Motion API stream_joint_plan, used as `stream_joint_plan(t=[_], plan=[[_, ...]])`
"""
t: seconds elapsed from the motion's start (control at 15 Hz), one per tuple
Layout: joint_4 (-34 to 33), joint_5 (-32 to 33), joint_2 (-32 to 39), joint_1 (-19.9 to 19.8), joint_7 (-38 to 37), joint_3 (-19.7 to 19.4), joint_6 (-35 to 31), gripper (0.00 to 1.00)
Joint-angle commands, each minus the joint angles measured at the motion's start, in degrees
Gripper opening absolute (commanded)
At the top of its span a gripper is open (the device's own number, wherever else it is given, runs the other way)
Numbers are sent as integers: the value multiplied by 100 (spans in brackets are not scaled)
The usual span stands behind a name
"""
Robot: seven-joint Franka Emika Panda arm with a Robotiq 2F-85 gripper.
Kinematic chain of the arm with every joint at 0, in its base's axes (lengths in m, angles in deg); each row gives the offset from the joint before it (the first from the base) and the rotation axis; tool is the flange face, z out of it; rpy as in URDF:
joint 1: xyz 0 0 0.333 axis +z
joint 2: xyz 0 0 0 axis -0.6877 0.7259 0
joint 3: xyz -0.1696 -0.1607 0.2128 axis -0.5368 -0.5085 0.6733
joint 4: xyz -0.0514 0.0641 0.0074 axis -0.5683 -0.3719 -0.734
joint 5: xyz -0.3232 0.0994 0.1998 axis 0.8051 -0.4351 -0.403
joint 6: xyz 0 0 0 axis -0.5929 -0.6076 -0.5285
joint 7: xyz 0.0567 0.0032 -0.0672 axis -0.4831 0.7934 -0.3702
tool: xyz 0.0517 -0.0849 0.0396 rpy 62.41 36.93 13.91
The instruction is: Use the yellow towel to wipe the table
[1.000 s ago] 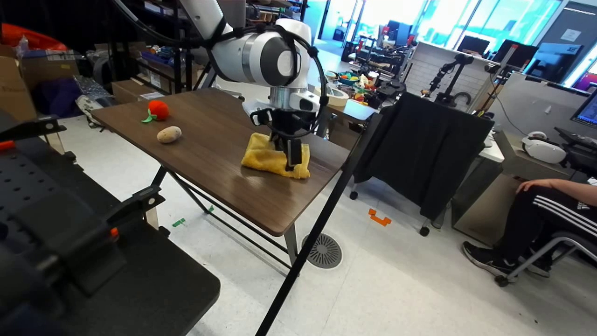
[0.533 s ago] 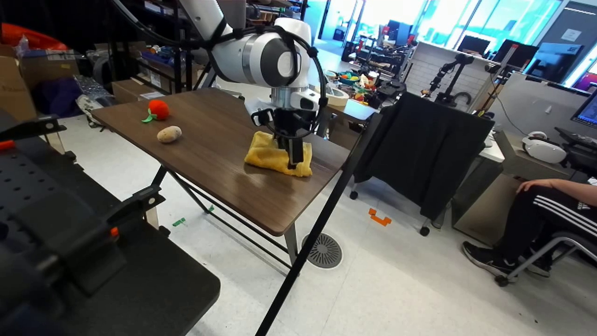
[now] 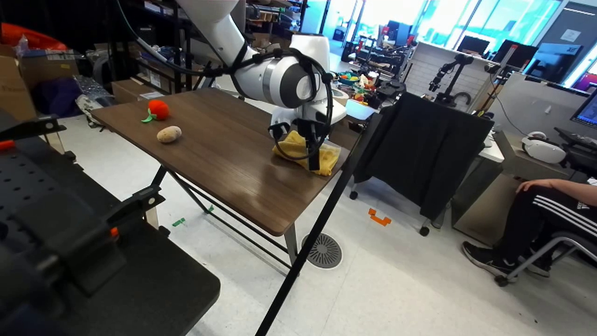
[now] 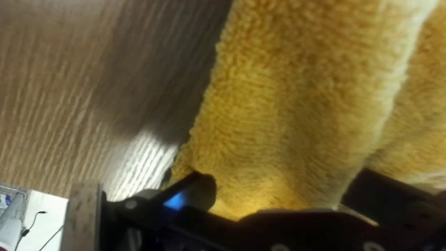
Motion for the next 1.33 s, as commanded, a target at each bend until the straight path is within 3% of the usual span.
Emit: stream_joint_plan(t=[0.0,0.33,0.6,0.8,1.07,1.27], plan=[[-1007,-116,705,72,-1054,-162,31,100],[-696,-47,350,682,-1022,383,358,100],[-640,4,304,1388,-1221,494,446,100],[-692,19,321,1685,-1223,479,447,100],[-734,24,347,1366,-1137,254,754,100],[-510,100,236,1031,-1407,-258,1079,100]])
